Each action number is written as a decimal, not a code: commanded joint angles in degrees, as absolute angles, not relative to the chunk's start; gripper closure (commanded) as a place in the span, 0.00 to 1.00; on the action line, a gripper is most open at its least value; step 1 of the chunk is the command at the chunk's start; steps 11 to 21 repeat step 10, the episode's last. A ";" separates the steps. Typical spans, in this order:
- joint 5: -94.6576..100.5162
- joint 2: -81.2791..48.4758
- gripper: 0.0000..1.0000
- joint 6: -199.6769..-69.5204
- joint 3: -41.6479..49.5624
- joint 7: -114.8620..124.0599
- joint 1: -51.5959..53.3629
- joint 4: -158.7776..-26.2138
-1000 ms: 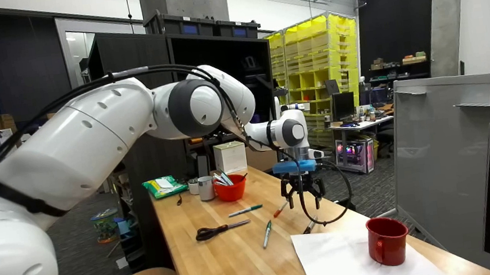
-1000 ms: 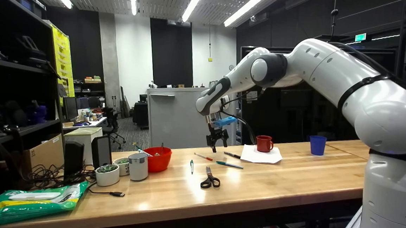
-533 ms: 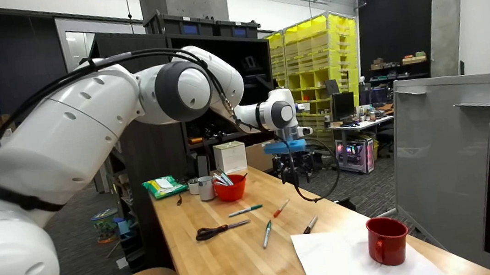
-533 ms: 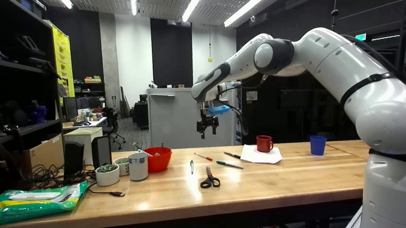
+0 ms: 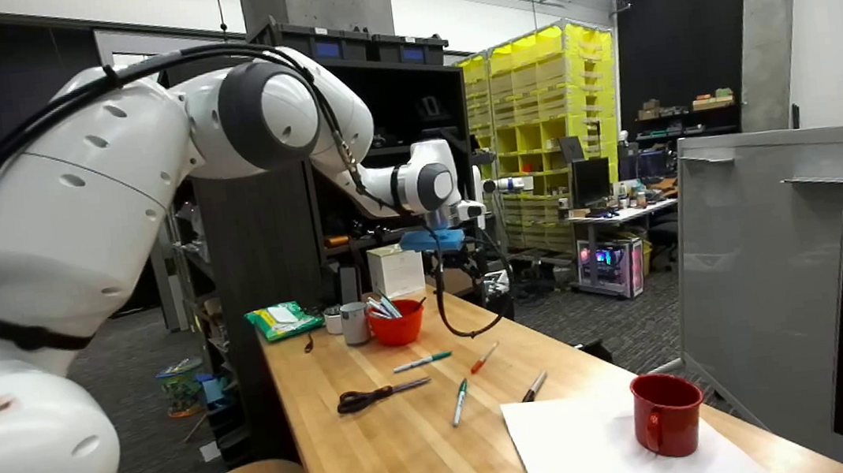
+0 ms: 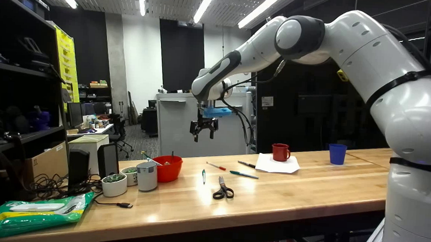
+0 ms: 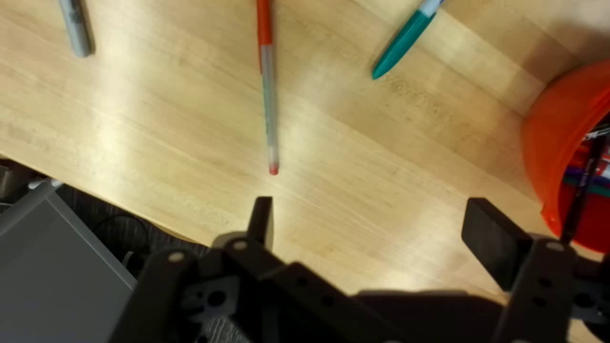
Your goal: Remove the purple pen from the orange bowl and put it on the counter.
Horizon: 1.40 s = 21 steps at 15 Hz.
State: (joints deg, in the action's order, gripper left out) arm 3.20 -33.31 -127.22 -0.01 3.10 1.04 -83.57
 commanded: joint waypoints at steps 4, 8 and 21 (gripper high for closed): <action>7.34 -21.80 0.00 -127.93 1.27 13.04 6.98 -98.29; 6.25 -23.29 0.00 -128.16 -0.17 10.26 6.33 -96.87; 5.96 -22.29 0.00 -129.78 -0.76 8.52 6.13 -98.95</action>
